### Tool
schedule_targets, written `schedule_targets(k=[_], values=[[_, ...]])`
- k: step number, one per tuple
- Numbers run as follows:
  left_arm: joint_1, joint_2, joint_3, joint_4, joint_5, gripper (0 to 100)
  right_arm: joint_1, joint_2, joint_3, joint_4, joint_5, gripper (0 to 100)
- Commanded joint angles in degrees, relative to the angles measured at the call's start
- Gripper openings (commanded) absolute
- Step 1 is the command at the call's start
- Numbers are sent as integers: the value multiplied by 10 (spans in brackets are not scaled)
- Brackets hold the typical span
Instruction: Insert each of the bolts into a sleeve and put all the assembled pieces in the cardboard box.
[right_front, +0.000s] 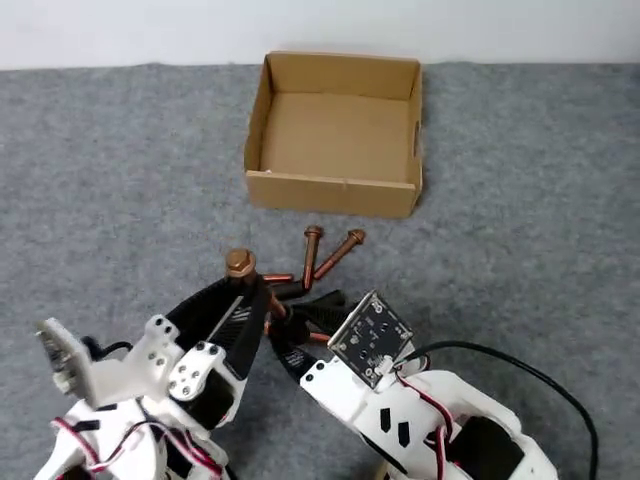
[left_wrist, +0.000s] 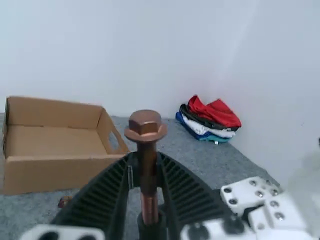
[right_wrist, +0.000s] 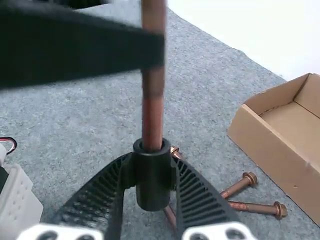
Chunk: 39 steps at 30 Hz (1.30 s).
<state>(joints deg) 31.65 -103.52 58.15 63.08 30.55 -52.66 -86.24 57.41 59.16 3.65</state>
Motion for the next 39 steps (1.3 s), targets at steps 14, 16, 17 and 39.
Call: schedule_targets(k=[14, 16, 17, 39], values=[[76, -2, 27, 120, -69, 21, -4, -2, -7, -55, 5, 9], [71, -1, 27, 138, -81, 73, -4, -2, -7, -55, 5, 9], [62, 0, 27, 148, -82, 108, -3, -2, -7, -54, 5, 9], [32, 1, -80, 283, -104, 246, 23, -3, 19, -58, 5, 9]])
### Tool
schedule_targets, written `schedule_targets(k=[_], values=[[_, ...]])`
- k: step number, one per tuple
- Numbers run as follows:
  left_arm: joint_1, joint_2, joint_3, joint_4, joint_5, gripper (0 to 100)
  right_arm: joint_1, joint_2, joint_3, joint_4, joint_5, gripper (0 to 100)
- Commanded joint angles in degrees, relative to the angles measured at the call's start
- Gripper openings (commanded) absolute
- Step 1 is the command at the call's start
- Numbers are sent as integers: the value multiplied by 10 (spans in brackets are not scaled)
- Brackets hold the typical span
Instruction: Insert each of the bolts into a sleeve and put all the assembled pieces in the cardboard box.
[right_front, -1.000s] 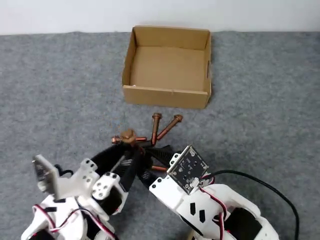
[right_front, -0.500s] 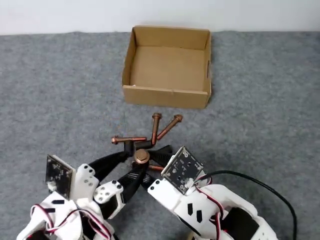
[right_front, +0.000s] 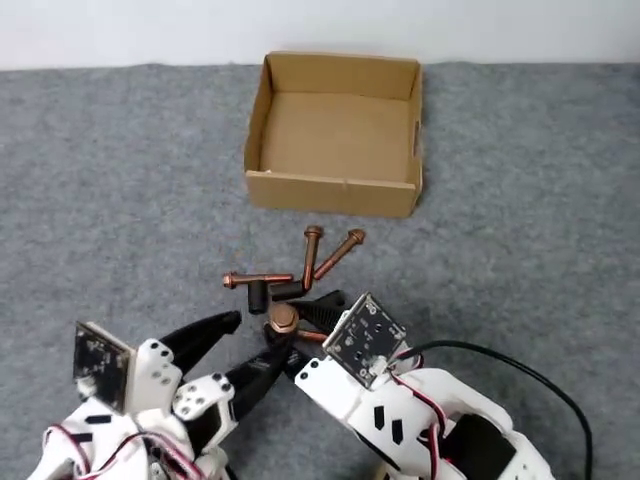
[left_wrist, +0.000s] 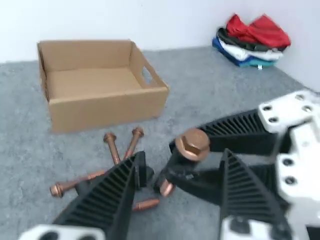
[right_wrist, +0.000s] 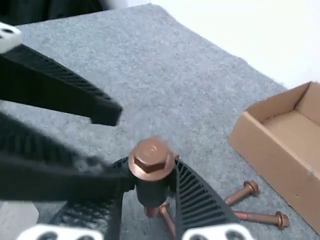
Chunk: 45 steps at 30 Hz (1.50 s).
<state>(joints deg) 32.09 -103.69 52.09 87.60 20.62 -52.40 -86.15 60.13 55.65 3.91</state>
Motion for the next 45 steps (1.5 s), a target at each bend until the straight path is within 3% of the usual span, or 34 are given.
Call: schedule_targets(k=[1, 5, 8, 13, 16, 20, 24, 28, 35, 42, 45], values=[[24, 3, -25, 35, -4, 246, 25, -4, -6, -23, 3, 9], [-14, 3, -37, 14, -5, 246, 35, -6, -6, -23, 0, 9], [-93, 2, -40, -27, -8, 238, 71, -4, -9, -22, -18, 9], [-200, -1, -19, -87, -8, 26, 172, -2, -20, -7, -134, 9], [-238, -2, 24, -101, -10, 21, 222, -2, -23, 12, -154, 9], [-278, -2, 148, -149, -74, 5, 273, -1, -37, 15, -173, 8], [-318, -2, 261, -211, -143, 5, 280, 45, -80, 24, -170, 8], [-332, -2, 360, -268, -196, 5, 286, 143, -161, 26, -170, 8], [-340, -2, 444, -291, -203, 5, 342, 365, -310, 18, -122, 8], [-340, 2, 444, -273, -200, 5, 371, 578, -422, -150, -103, 8], [-341, 2, 444, -251, -200, 6, 369, 675, -458, -214, -56, 8]])
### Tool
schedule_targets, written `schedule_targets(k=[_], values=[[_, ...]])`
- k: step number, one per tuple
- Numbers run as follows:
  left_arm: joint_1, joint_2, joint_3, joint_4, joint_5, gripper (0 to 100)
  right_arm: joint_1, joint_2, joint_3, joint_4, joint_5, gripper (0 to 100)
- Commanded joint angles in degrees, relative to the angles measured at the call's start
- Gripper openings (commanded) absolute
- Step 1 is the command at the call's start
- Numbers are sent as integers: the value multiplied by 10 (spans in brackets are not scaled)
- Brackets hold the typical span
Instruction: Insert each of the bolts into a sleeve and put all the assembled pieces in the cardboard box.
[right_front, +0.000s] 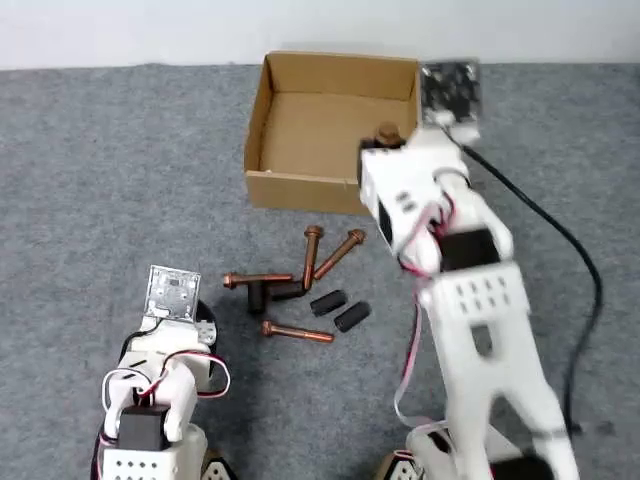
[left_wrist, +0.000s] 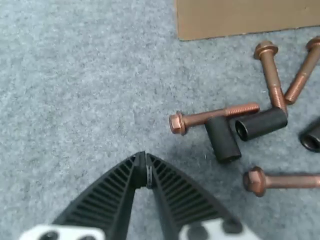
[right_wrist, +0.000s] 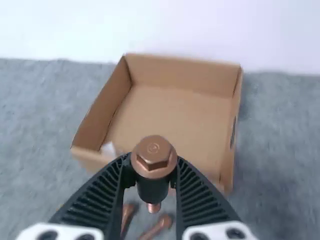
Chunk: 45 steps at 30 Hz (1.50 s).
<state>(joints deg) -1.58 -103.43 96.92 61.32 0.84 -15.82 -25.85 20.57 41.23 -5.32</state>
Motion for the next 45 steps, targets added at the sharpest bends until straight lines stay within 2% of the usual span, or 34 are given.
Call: schedule_targets(k=[1, 6, 12, 18, 23, 30, 34, 36, 41, 45], values=[[-4, -1, -4, 10, -3, 6, 4, 104, -73, -95, 49, 8], [-4, -1, -4, 10, -3, 6, 11, 249, -126, -203, 97, 8], [-50, -1, -4, -20, -2, 6, 15, 405, -201, -224, 135, 8], [-50, -1, -4, -21, -2, 6, 22, 515, -295, -175, 135, 22], [-50, -1, -4, -23, -2, 6, 23, 557, -366, -79, 133, 181], [-50, -1, -4, -24, -2, 6, 19, 559, -412, -52, 132, 87], [-51, -1, -4, -24, -2, 6, 18, 537, -446, 20, 130, 9], [-52, -1, -4, -24, -2, 6, 18, 519, -447, 58, 111, 12], [-52, -1, -4, -23, -2, 6, 18, 462, -447, 162, -11, 8], [-52, -1, -4, -23, -2, 6, 3, 427, -447, 258, -67, 8]])
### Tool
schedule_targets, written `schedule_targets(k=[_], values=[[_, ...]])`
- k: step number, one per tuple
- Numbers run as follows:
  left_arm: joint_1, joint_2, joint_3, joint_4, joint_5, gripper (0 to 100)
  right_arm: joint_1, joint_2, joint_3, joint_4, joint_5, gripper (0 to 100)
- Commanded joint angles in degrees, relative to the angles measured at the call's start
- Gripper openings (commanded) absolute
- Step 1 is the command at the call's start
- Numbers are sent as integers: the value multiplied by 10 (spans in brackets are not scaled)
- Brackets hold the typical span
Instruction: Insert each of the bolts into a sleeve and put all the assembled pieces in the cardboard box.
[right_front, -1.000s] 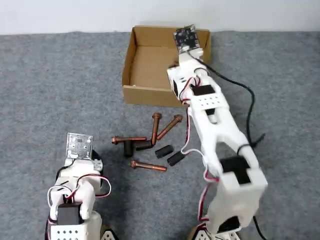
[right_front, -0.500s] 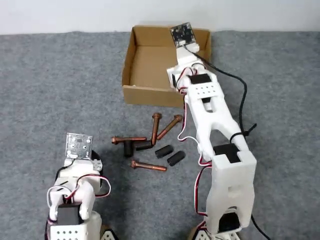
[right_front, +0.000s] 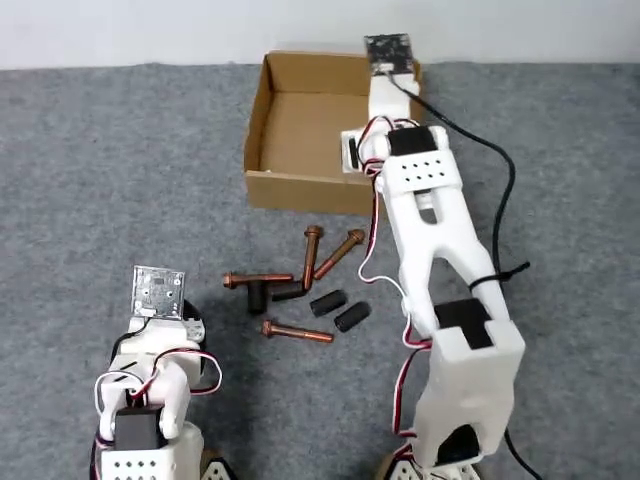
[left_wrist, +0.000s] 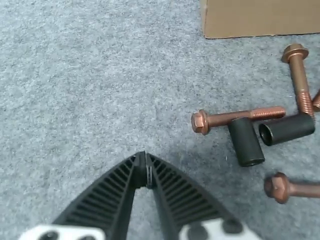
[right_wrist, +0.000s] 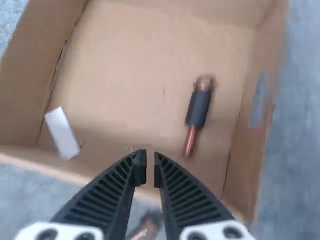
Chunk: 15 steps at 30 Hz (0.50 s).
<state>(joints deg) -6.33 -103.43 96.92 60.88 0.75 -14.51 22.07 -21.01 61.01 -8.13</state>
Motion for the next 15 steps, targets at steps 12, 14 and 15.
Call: schedule_targets(k=[12, 14, 15], values=[[-4, -1, -4, -17, -1, 6, -51, -68, -32, 320, -142, 9], [-4, -1, -4, -17, -1, 6, -66, -65, -32, 374, -175, 9], [-4, -1, -4, -17, -1, 6, -74, -65, -32, 398, -187, 9]])
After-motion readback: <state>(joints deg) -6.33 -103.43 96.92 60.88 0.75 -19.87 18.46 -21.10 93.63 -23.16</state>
